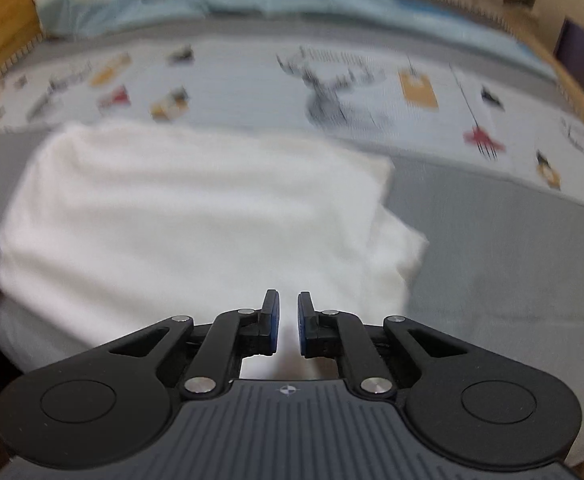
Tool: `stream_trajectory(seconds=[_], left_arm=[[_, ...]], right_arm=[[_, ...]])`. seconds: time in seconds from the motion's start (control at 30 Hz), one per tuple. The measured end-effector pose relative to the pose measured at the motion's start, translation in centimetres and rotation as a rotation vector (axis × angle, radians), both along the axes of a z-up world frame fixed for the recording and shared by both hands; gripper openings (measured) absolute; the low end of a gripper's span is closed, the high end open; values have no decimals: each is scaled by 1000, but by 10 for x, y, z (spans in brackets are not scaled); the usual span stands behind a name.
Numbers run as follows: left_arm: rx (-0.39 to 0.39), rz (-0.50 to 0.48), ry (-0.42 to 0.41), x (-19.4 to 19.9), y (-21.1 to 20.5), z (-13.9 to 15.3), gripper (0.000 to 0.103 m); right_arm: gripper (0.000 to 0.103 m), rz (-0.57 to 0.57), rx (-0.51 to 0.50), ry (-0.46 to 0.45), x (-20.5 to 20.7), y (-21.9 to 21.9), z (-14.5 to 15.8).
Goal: Fold small clothes
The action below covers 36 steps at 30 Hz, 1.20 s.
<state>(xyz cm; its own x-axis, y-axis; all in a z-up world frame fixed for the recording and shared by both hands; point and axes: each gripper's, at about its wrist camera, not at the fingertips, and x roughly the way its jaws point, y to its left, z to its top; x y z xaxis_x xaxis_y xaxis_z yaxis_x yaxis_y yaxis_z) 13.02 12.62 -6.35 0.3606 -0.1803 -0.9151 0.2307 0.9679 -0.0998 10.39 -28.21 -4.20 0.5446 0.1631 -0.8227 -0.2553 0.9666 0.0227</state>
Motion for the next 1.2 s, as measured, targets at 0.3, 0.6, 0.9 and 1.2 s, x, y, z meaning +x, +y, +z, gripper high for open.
stream_trajectory(seconds=[0.3, 0.6, 0.9, 1.2], left_arm=[[-125, 249, -294, -47, 42, 79, 30], [-18, 270, -255, -37, 42, 61, 30], [-47, 299, -229, -34, 63, 54, 30], [-144, 382, -188, -26, 88, 51, 30]], right_arm=[[9, 60, 161, -171, -36, 128, 7], [10, 369, 103, -131, -67, 266, -36], [43, 535, 2, -90, -72, 329, -68], [16, 548, -64, -111, -71, 338, -81]])
